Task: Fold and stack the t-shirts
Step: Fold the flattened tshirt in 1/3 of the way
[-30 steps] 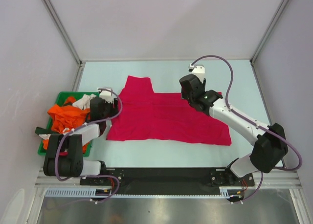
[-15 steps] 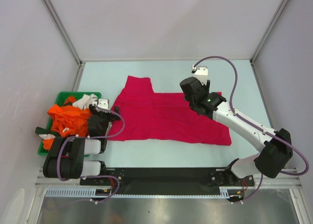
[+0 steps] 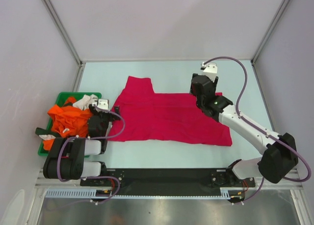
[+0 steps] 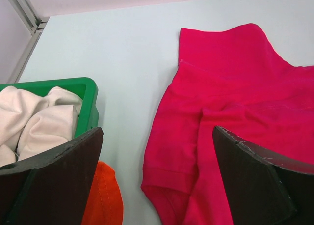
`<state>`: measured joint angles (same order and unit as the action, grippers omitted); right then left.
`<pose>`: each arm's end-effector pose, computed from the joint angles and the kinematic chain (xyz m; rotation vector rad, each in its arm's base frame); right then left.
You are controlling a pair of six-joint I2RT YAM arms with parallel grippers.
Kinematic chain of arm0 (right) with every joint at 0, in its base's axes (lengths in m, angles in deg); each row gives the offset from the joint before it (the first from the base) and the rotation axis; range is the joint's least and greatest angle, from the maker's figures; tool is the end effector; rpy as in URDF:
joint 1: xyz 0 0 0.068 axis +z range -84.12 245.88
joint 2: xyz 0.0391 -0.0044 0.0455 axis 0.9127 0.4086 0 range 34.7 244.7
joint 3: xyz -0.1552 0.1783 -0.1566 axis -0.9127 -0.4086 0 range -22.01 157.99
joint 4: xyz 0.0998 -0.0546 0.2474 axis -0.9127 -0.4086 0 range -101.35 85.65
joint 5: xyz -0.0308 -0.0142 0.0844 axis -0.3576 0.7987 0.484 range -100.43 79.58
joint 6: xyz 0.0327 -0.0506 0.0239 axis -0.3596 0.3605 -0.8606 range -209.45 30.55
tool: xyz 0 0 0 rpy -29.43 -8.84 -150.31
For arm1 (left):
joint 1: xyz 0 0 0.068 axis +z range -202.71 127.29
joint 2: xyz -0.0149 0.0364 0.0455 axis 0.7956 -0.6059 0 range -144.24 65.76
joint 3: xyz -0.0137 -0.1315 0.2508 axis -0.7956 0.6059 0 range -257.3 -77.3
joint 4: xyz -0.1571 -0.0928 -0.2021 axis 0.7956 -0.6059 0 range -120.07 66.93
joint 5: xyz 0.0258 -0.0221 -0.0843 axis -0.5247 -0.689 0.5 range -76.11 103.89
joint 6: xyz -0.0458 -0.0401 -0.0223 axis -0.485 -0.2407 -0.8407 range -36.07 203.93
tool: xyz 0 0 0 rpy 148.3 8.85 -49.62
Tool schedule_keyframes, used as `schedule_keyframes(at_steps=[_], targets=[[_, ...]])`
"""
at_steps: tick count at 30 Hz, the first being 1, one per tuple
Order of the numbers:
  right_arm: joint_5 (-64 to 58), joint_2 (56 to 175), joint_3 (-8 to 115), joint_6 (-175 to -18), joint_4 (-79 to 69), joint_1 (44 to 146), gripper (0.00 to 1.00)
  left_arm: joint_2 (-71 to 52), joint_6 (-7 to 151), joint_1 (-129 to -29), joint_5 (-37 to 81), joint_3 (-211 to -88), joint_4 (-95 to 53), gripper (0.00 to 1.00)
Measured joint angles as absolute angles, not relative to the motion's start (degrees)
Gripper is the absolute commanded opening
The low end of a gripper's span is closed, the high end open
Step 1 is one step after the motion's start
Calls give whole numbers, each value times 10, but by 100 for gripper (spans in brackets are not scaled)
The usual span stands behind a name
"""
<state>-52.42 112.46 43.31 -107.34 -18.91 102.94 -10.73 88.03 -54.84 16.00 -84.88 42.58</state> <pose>0.2794 0.1686 0.3350 0.1220 1.9126 -0.1079 0.2281 -0.0104 0.1560 0.1167 1.6236 -0.0035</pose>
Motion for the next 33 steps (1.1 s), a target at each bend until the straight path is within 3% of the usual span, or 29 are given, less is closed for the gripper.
schedule_keyframes(at_steps=[20, 24, 29, 33], targets=[[-455, 1072, 360, -1118, -202, 999, 69, -108, 871, -518, 188, -849, 447, 99], [-448, 1078, 360, -1116, -205, 999, 69, -96, 875, -546, 140, -860, 404, 100], [-439, 1094, 360, -1117, -203, 999, 70, -71, 892, -641, 31, -1036, 177, 100], [-435, 1120, 366, -1117, -206, 999, 70, -109, 843, -676, -50, -1270, 9, 100]])
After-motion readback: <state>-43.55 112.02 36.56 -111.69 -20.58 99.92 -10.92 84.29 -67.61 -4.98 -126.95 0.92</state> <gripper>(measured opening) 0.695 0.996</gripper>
